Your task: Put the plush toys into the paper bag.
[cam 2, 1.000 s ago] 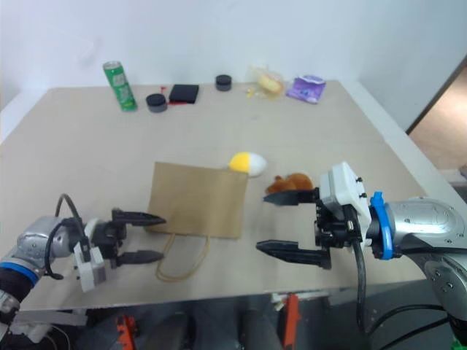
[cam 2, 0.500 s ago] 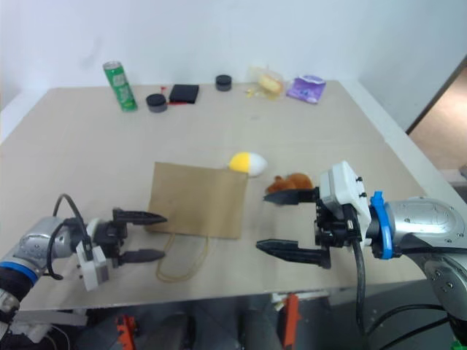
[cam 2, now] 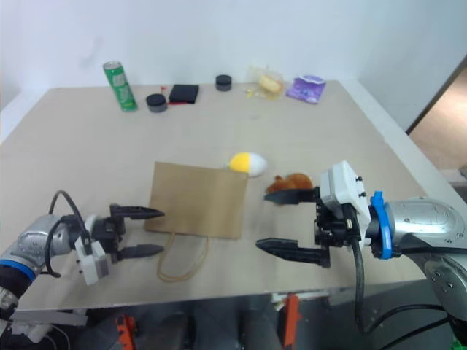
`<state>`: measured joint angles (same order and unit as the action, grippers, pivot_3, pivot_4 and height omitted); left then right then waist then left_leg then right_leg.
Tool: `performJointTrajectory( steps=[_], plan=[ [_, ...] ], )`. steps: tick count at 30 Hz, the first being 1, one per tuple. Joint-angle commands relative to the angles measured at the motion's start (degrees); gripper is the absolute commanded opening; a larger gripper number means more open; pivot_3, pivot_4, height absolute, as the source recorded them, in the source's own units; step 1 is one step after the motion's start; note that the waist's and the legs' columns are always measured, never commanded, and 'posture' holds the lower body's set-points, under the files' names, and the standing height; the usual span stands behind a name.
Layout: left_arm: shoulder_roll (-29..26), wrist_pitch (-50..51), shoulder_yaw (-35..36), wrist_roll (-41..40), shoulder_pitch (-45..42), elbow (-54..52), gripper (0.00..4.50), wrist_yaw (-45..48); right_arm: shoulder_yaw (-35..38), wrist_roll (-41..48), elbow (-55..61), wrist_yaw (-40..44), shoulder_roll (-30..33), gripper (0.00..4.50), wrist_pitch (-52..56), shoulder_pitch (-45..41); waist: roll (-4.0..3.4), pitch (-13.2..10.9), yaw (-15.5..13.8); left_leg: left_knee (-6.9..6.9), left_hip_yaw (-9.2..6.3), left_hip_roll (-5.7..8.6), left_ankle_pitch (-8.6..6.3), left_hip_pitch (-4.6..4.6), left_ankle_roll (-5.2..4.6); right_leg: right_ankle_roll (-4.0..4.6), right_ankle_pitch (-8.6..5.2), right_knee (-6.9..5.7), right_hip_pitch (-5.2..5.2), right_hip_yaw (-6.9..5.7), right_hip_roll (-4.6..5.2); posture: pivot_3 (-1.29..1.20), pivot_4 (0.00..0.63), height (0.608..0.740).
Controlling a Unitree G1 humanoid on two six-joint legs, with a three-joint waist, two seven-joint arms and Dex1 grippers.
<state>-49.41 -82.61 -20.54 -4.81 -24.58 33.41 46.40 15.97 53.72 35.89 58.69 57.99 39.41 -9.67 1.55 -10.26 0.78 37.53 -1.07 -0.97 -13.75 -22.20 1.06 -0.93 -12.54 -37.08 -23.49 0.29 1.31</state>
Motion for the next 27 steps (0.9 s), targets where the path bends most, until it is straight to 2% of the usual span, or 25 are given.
performJointTrajectory(
  steps=[1,25,27],
  plan=[
    [-1.2,-1.58,-0.21,0.58,-1.02,1.41,4.5,-0.86,1.56,1.07,1.54,-0.04,0.02,4.48,-0.52,-0.24,0.0,0.0,0.0,0.0,0.0,0.0,0.0,0.0,0.0,0.0,0.0,0.0,0.0,0.0,0.0,0.0,0.15,0.74],
    [1.72,-2.37,-6.39,3.97,-3.01,-0.74,4.5,-4.49,1.6,1.73,2.04,-1.48,-0.06,4.48,-0.18,-0.56,0.02,-0.01,-0.01,0.0,0.0,0.01,0.0,0.0,0.0,-0.02,0.01,0.0,0.0,0.02,0.0,0.0,0.15,0.74],
    [1.68,-2.28,-6.93,3.57,-3.27,-0.63,3.6,-4.84,1.8,1.9,2.13,-1.72,0.01,4.5,-0.13,-0.33,0.02,-0.01,0.0,0.0,0.02,0.02,0.0,0.0,0.0,-0.03,0.01,0.0,0.0,0.05,0.0,0.0,0.15,0.74]
  ],
)
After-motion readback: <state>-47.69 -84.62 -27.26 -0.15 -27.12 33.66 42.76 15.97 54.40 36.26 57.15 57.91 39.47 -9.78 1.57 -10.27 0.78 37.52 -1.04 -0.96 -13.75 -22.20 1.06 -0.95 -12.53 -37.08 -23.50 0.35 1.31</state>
